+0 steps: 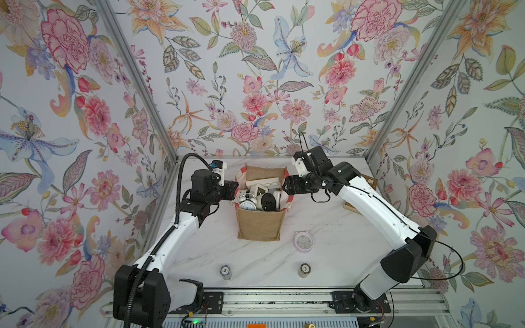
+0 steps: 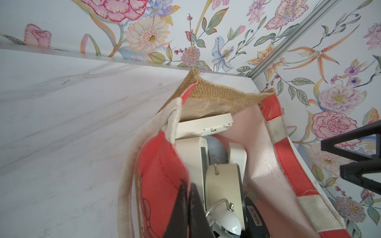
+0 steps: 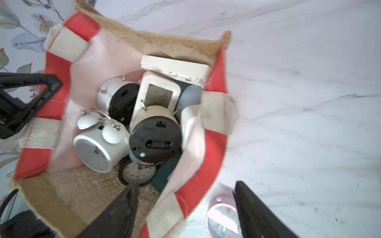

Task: Put the alarm clock into the canvas bag
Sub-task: Place the alarm at the canvas bag, then pick up the alarm from the center of the board.

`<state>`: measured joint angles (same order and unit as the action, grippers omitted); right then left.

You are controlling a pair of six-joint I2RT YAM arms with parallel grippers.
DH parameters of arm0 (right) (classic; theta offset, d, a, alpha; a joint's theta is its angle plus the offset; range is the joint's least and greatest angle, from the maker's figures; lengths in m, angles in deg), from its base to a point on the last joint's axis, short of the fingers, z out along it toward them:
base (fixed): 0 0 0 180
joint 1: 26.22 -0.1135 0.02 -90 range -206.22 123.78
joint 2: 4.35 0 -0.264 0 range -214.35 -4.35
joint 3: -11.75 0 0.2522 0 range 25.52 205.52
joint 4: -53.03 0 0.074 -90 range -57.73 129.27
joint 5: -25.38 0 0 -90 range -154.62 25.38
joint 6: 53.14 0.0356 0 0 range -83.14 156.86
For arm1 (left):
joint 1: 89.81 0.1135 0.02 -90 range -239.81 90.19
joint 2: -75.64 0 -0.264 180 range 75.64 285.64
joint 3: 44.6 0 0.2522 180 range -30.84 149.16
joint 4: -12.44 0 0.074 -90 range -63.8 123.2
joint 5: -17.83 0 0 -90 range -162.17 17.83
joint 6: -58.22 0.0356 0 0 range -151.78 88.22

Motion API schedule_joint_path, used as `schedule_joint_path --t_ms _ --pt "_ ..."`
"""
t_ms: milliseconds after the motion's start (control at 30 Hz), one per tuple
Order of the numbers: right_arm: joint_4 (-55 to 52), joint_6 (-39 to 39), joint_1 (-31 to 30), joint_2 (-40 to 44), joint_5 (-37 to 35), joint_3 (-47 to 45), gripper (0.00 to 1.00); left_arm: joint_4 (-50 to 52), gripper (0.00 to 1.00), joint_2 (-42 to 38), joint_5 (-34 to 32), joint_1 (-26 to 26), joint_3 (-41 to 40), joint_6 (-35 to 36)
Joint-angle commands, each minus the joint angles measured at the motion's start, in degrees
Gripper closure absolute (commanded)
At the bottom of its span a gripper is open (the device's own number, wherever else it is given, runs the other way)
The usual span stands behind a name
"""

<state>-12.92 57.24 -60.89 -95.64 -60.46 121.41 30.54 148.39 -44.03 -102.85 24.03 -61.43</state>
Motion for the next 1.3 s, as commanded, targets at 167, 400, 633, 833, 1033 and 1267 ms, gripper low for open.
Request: schedule_joint_path --t_ms 167,400,633,833,1033,1267 --pt "-0.7 2.5 3.9 9.6 -3.9 -15.7 0.24 -9.1 1.00 0.7 4.4 -0.2 0.8 -2.0" --pt "0.4 7.2 3.1 13.0 -2.7 -27.9 0.24 -8.2 1.00 0.4 3.9 -0.2 0.7 -1.4" --pt "7.0 13.2 -2.9 13.5 -2.6 -37.6 0.20 -7.7 1.00 -0.2 3.5 -0.2 0.6 -0.9" --pt "10.4 15.3 -8.1 10.9 -3.3 -39.6 0.07 -7.0 1.00 -0.3 3.6 -0.2 0.7 -0.5" --pt "12.0 15.1 -8.8 8.5 -4.0 -40.2 0.01 -6.8 1.00 -0.9 3.3 -0.2 0.5 -0.4" --pt "12.1 14.5 -8.9 6.1 -6.3 -41.6 0.01 -6.3 1.00 -1.1 3.0 -0.2 0.4 -0.2"
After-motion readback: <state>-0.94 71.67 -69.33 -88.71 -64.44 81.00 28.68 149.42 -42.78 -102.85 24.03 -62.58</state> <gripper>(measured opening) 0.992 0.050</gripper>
